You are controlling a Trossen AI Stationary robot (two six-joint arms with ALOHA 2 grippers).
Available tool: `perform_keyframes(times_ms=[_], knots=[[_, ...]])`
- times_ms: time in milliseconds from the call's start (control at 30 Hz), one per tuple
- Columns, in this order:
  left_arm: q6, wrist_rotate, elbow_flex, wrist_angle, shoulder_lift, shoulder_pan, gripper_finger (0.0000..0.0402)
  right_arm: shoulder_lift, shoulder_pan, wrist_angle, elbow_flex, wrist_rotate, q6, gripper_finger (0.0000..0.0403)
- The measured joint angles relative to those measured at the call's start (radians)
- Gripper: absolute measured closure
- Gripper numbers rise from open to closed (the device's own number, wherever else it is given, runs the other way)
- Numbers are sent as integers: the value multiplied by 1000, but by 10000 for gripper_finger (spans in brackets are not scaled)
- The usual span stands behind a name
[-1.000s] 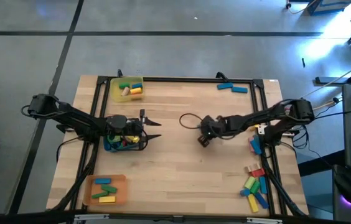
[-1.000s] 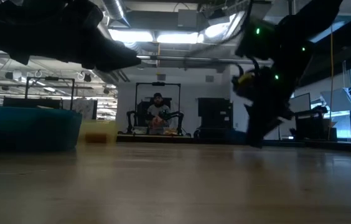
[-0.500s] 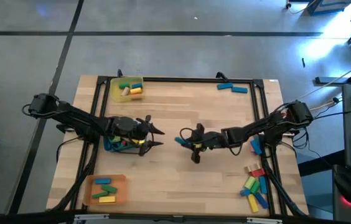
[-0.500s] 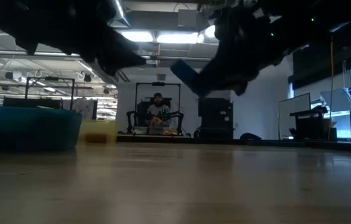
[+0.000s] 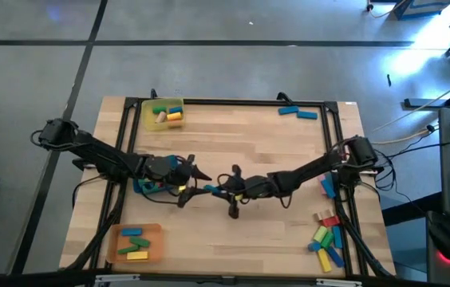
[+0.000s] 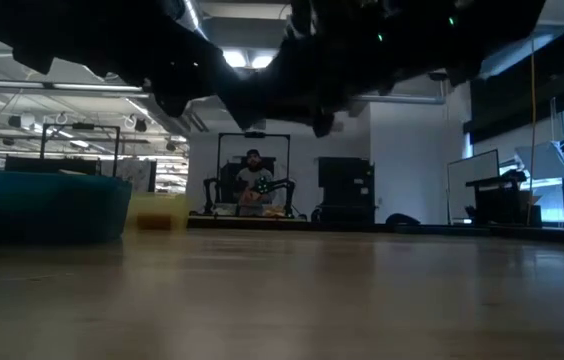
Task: Sort blocks by size
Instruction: Put the blue block into the orange bin
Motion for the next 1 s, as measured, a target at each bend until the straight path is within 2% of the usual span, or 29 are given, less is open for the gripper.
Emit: perform_keyframes(times_ms=[267,367,733,867,1000], knots=[[-17,-2,0,-22,0,-12,194,18,0,-16,46,1,-9,338],[-15,0,0,-19,0,-26,207,19,0,-19,45,2,-9,338],[16,-4,0,-18,0,-32,353,19,0,-9,45,-6,3,334],[31,0,0,-19,0,-32,360,19,-1,-7,45,-22,70,307],[34,3,0,-20,-5,-33,360,19,-1,-9,45,-75,86,253]])
